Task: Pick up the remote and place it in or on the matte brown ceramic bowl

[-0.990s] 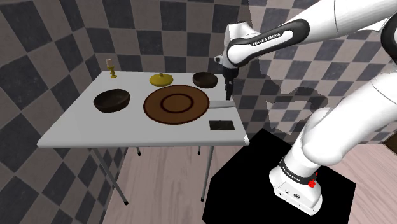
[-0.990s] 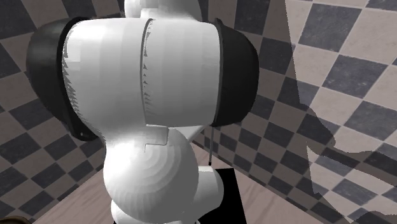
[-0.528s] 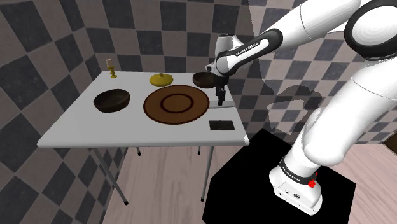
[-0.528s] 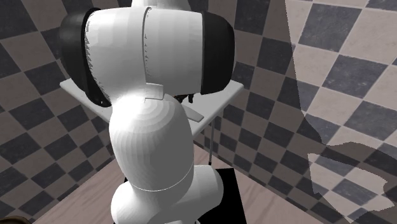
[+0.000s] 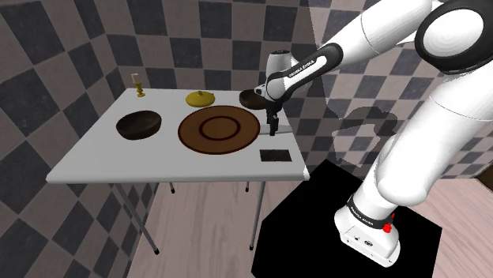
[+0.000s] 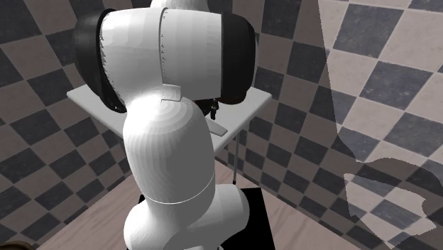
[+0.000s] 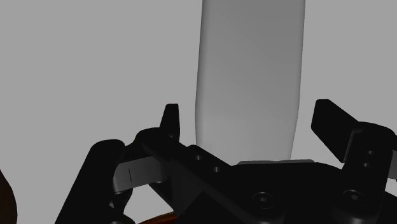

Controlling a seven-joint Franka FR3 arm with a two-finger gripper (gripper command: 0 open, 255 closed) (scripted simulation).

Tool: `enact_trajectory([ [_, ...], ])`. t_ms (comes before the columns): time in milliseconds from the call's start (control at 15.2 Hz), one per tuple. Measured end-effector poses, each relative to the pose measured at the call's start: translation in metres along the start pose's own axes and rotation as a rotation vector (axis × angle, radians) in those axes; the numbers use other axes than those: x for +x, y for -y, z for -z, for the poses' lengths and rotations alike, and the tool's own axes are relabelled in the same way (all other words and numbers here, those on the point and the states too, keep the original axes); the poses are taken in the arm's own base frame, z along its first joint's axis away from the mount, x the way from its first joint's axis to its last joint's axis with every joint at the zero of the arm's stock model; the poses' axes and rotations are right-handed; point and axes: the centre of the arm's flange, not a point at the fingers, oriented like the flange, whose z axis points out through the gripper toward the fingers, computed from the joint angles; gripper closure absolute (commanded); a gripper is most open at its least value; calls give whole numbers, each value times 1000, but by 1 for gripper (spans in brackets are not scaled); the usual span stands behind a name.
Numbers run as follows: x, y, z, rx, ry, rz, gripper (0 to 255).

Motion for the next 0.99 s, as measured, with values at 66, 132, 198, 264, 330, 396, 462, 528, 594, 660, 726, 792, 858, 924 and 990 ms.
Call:
enact_trajectory([
  [66, 0, 0, 0, 0, 0, 0, 0],
  [132, 0, 0, 0, 0, 0, 0, 0],
  [198, 0, 0, 0, 0, 0, 0, 0],
  [264, 0, 0, 0, 0, 0, 0, 255],
  [330, 0, 0, 0, 0, 0, 0, 255],
  [396, 0, 0, -1, 0, 0, 0, 255],
  [462, 0, 0, 0, 0, 0, 0, 255],
  [528, 0, 0, 0, 0, 0, 0, 255],
  [594, 0, 0, 0, 0, 0, 0, 255],
  [660, 0, 0, 0, 0, 0, 0, 255],
  [726, 0, 0, 0, 0, 0, 0, 255],
  [792, 0, 0, 0, 0, 0, 0, 255],
  [858, 0, 0, 0, 0, 0, 0, 255],
  [924, 0, 0, 0, 0, 0, 0, 255],
  [990, 0, 0, 2, 0, 0, 0, 255],
])
